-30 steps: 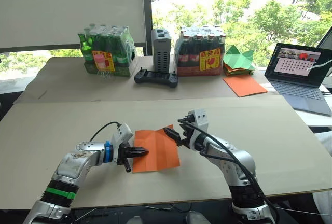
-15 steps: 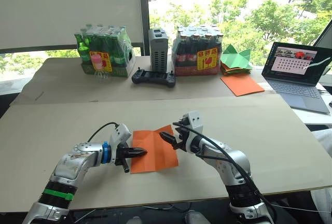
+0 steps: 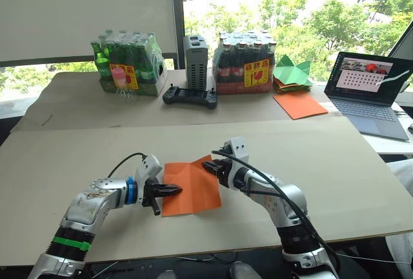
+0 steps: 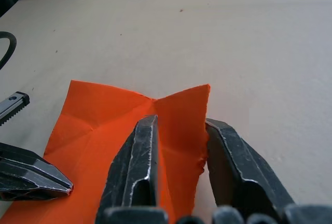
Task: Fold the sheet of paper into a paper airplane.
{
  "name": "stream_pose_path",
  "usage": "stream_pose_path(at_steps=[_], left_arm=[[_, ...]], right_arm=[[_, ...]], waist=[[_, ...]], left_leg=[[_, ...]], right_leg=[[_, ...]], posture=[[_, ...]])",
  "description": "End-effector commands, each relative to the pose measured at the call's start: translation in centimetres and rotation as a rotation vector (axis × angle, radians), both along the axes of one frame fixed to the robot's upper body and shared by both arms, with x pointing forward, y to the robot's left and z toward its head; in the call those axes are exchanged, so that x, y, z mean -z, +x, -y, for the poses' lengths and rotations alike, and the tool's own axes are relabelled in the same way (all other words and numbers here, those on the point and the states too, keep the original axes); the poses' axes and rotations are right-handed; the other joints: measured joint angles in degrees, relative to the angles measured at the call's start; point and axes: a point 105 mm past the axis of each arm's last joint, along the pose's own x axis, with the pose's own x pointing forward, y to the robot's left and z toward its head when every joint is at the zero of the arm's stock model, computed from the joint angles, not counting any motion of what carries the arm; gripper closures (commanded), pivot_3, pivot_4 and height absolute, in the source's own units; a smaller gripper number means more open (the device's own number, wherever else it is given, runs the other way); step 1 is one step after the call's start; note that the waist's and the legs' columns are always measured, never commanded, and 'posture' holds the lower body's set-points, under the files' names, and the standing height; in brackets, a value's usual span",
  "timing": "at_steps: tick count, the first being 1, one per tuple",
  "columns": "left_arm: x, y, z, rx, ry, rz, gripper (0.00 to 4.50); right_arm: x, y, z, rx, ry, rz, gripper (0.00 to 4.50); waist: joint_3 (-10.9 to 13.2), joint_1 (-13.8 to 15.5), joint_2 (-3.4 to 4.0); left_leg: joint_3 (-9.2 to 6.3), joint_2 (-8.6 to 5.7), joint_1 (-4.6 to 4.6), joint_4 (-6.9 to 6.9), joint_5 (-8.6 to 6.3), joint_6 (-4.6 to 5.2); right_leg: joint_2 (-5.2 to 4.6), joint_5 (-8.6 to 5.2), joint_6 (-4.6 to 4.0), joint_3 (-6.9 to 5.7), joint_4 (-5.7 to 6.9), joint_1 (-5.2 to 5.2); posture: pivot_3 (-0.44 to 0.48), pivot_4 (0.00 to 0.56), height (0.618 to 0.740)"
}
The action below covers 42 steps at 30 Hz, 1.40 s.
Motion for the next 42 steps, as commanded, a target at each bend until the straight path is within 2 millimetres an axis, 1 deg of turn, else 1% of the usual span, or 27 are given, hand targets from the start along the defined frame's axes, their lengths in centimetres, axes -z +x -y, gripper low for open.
stream_pose_path(at_steps=[1,3,9,15,21,26,29,33,35,38,42], left_arm=[[2.4,-0.3,-1.5,-0.081,0.074,-0.082,4.5],[2.3,-0.2,-1.5,-0.08,0.073,-0.082,4.5],[2.3,-0.1,-1.5,-0.083,0.075,-0.079,4.5],[2.1,0.1,-1.6,-0.09,0.074,-0.072,4.5],[1.7,0.4,-1.5,-0.1,0.064,-0.06,4.5],[1.2,0.9,-1.3,-0.112,0.055,-0.044,4.5],[0.2,1.5,-1.1,-0.127,0.027,-0.027,4.5],[-0.8,2.2,-1.0,-0.15,-0.006,-0.013,4.5],[-1.7,2.7,-0.8,-0.167,-0.036,-0.003,4.5],[-2.9,3.2,-0.4,-0.183,-0.081,0.006,4.5],[-4.4,3.7,0.3,-0.194,-0.142,0.016,4.5]], right_arm=[[-1.7,0.1,-0.7,-0.026,0.008,0.075,4.39],[-2.0,-0.2,-1.1,-0.056,-0.019,0.108,4.39],[-3.0,-1.6,-2.6,-0.191,-0.211,0.359,4.39],[-3.0,-2.6,-3.5,-0.302,-0.364,0.556,4.39],[-1.9,-2.2,-3.3,-0.36,-0.62,0.74,4.39],[-1.5,-1.9,-3.5,-0.408,-0.749,0.848,4.39],[-1.0,-1.9,-3.4,-0.459,-0.86,0.929,4.39],[-0.3,-1.7,-3.1,-0.499,-0.957,0.983,4.39],[0.1,-1.6,-2.8,-0.528,-1.019,1.018,4.39],[0.7,-1.5,-2.7,-0.558,-1.07,1.046,4.39],[1.0,-1.4,-2.6,-0.576,-1.097,1.06,4.39]], waist=[[0.0,0.0,0.0],[0.0,0.0,0.0],[0.0,0.0,0.0],[0.0,0.0,0.0],[0.0,0.1,-0.01],[0.0,0.1,-0.02],[0.0,0.1,-0.02],[0.0,0.1,-0.04],[0.0,0.1,-0.05],[0.1,0.2,-0.1],[0.1,0.2,-0.13]], left_leg=[[0.0,0.0,0.0,0.0,0.0,0.0],[0.0,0.0,0.0,0.0,0.0,0.0],[0.01,-0.01,-0.01,0.0,0.0,0.0],[0.01,-0.01,-0.01,0.0,0.0,0.0],[0.01,-0.01,0.0,0.0,0.0,0.0],[0.01,-0.02,-0.02,0.0,0.0,0.0],[0.01,-0.02,-0.05,0.0,0.0,0.0],[0.0,-0.02,-0.1,0.0,0.0,0.0],[0.0,-0.02,-0.11,0.0,0.0,0.0],[-0.01,-0.03,-0.23,0.01,0.0,0.0],[-0.02,-0.05,-0.29,0.01,0.0,0.0]], right_leg=[[0.0,0.0,0.0,0.0,0.0,0.0],[0.0,0.0,0.0,0.0,0.0,0.0],[0.0,-0.01,0.01,0.0,-0.01,-0.02],[0.0,-0.01,0.01,0.0,-0.01,-0.02],[0.0,-0.01,0.01,0.01,-0.01,-0.03],[0.0,-0.01,0.01,0.0,-0.01,-0.03],[0.0,0.0,0.0,0.01,-0.01,-0.05],[0.0,0.0,0.0,0.0,-0.01,-0.1],[0.0,0.0,0.0,0.0,-0.01,-0.12],[0.0,0.0,-0.01,-0.01,-0.02,-0.21],[-0.03,0.01,-0.01,-0.01,-0.05,-0.24]], posture=[[0.0,0.15,0.74],[0.0,0.15,0.74],[0.0,0.15,0.74],[0.0,0.15,0.74],[0.0,0.15,0.74],[0.0,0.15,0.74],[0.0,0.15,0.74],[0.0,0.15,0.74],[0.0,0.15,0.74],[0.0,0.15,0.74],[0.0,0.15,0.74]])
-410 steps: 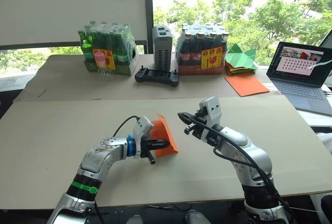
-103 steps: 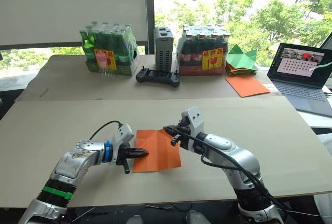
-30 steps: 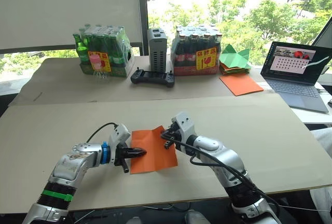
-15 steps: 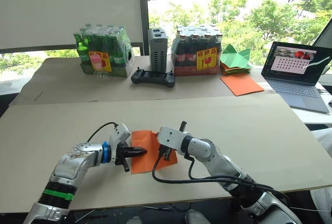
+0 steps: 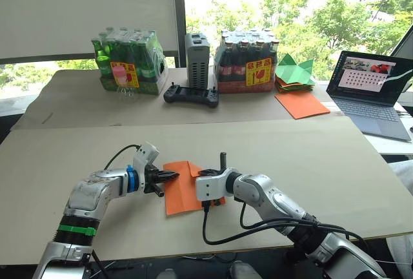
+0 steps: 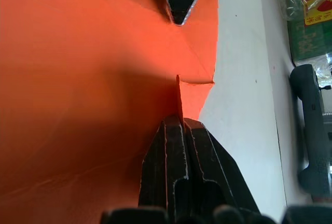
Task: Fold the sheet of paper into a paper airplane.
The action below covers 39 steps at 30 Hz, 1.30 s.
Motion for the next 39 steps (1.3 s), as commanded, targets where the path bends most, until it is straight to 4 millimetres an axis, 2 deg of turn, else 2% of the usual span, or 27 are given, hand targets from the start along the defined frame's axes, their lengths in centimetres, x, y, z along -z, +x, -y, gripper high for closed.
stream_pose_path(at_steps=[1,12,19,30,34,39], left_arm=[[-2.4,0.6,0.7,-0.005,-0.068,0.044,4.5],[-6.3,1.1,2.3,0.02,-0.148,0.106,4.5],[-3.3,1.7,2.6,0.012,0.0,0.084,4.5],[0.1,2.5,2.6,-0.001,0.083,0.036,4.5],[0.5,2.5,2.9,0.001,0.073,0.027,4.5],[-0.4,2.5,3.6,0.017,0.04,0.038,4.5]], right_arm=[[-0.6,0.1,-0.4,-0.03,-0.017,0.038,4.39],[-0.1,-0.2,-0.5,-0.027,-0.008,0.01,4.39],[-0.3,-0.3,-0.9,-0.025,0.01,0.009,4.39],[-0.3,-0.4,-0.8,-0.014,0.012,0.013,4.39],[-0.3,-0.5,-0.9,-0.016,0.011,0.007,4.39],[-0.1,-0.6,-0.7,-0.014,0.009,0.002,4.39]], waist=[[0.0,0.0,-0.01],[0.0,-0.2,-0.02],[0.0,-0.2,-0.02],[0.0,0.0,-0.02],[0.0,0.3,-0.02],[0.0,0.5,-0.02]], left_leg=[[0.0,0.0,0.0,0.0,0.0,0.0],[-0.02,0.0,0.03,0.0,0.0,0.0],[-0.02,-0.01,0.04,0.0,0.0,0.0],[-0.02,-0.03,0.03,0.0,0.0,0.0],[-0.02,-0.05,0.07,0.0,0.0,0.0],[-0.02,-0.06,0.07,0.03,0.0,0.0]], right_leg=[[0.0,0.0,0.0,0.0,0.0,0.0],[0.01,0.01,-0.01,0.0,0.02,0.02],[0.01,0.01,-0.02,0.0,0.02,0.02],[0.0,0.01,-0.02,0.0,0.02,0.02],[-0.02,0.01,-0.02,0.0,0.02,0.07],[-0.02,0.01,-0.02,0.0,0.03,0.09]], posture=[[0.0,0.15,0.74],[0.0,0.15,0.74],[0.0,0.15,0.74],[0.0,0.15,0.74],[0.0,0.15,0.74],[0.0,0.15,0.74]])
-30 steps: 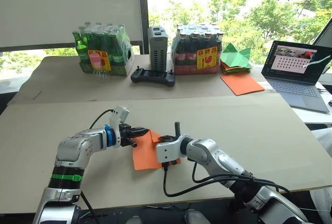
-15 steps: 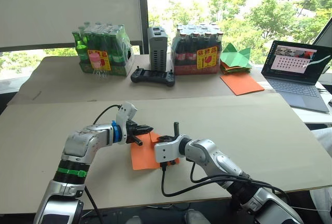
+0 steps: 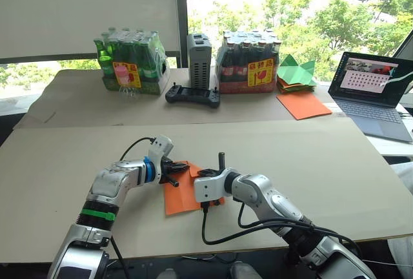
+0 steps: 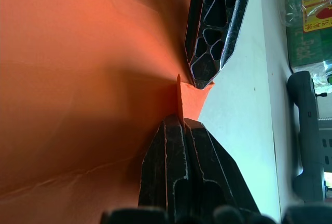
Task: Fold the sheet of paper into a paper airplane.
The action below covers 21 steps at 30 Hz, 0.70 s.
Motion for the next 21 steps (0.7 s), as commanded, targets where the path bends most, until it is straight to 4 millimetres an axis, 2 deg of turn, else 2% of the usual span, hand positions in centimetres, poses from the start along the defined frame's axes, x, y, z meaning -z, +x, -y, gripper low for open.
stream_pose_path(at_steps=[1,11,19,21], left_arm=[[-1.3,0.0,0.9,0.033,-0.035,0.022,4.5],[-2.1,0.4,0.6,0.038,-0.028,0.056,4.5],[-0.2,0.6,1.5,0.062,0.038,0.042,4.5],[0.3,0.5,1.4,0.065,0.052,0.032,4.5]], right_arm=[[-0.1,-0.6,-0.4,-0.025,0.005,0.006,4.39],[-0.1,-0.6,-0.5,-0.022,0.015,0.002,4.39],[-0.1,-0.8,-0.6,-0.024,0.024,-0.021,4.39],[0.1,-0.9,-0.6,-0.024,0.026,-0.039,3.84]], waist=[[0.0,0.1,0.0],[0.0,-0.1,0.0],[0.0,-0.2,0.0],[0.0,-0.2,0.0]], left_leg=[[0.0,0.0,0.0,0.0,0.0,0.0],[-0.01,0.01,-0.01,0.0,0.0,0.0],[-0.01,0.01,-0.01,0.0,0.0,0.0],[-0.01,0.0,0.0,0.0,0.0,0.0]], right_leg=[[0.0,0.0,0.0,0.0,0.0,0.0],[0.01,0.0,0.0,0.0,0.02,-0.03],[0.02,0.0,0.0,0.0,0.02,-0.03],[0.01,0.0,0.0,0.0,0.02,-0.02]], posture=[[0.0,0.15,0.74],[0.0,0.15,0.74],[0.0,0.15,0.74],[0.0,0.15,0.74]])
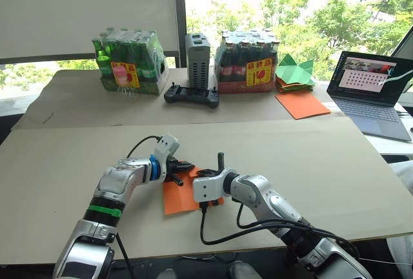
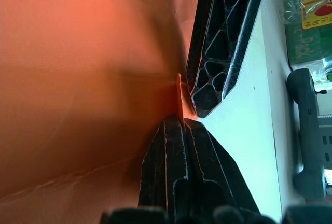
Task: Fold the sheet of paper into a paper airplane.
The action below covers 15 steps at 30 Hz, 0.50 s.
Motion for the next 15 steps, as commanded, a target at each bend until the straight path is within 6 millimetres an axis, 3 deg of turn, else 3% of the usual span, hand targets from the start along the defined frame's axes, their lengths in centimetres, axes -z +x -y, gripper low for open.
stream_pose_path(at_steps=[1,4,8,11,15], left_arm=[[0.5,0.1,0.0,0.012,0.034,0.004,4.5],[0.7,0.2,0.0,0.012,0.038,0.0,4.5],[0.8,0.2,0.0,0.015,0.04,-0.003,4.5],[0.8,0.2,0.0,0.017,0.042,-0.003,4.5],[0.8,0.2,0.0,0.017,0.042,-0.003,4.5]], right_arm=[[0.0,-0.9,-0.3,-0.026,0.027,-0.037,3.55],[-0.1,-1.1,-0.4,-0.018,0.06,-0.064,2.52],[-1.0,-1.7,-1.0,0.029,0.252,-0.226,1.18],[-2.1,-2.1,-1.4,0.071,0.45,-0.384,1.34],[-2.7,-1.4,-1.0,0.145,0.563,-0.46,2.66]], waist=[[0.0,0.0,0.0],[0.0,0.1,0.0],[0.0,0.1,0.0],[0.0,0.1,0.0],[0.0,0.2,0.0]], left_leg=[[0.0,0.0,0.0,0.0,0.0,0.0],[0.0,0.0,0.04,0.0,0.0,0.0],[-0.01,0.01,0.1,0.0,0.0,0.0],[-0.01,0.01,0.1,0.0,0.0,0.0],[-0.02,-0.01,0.04,0.01,0.0,0.0]], right_leg=[[0.0,0.0,0.0,0.0,0.0,0.0],[0.0,0.0,0.0,0.0,0.0,0.06],[0.01,0.0,0.0,0.0,0.0,0.12],[0.01,0.0,0.0,0.0,0.01,0.12],[-0.01,0.0,0.0,0.0,0.04,0.06]], posture=[[0.0,0.15,0.74],[0.0,0.15,0.74],[0.0,0.15,0.74],[0.0,0.15,0.74],[0.0,0.15,0.74]])
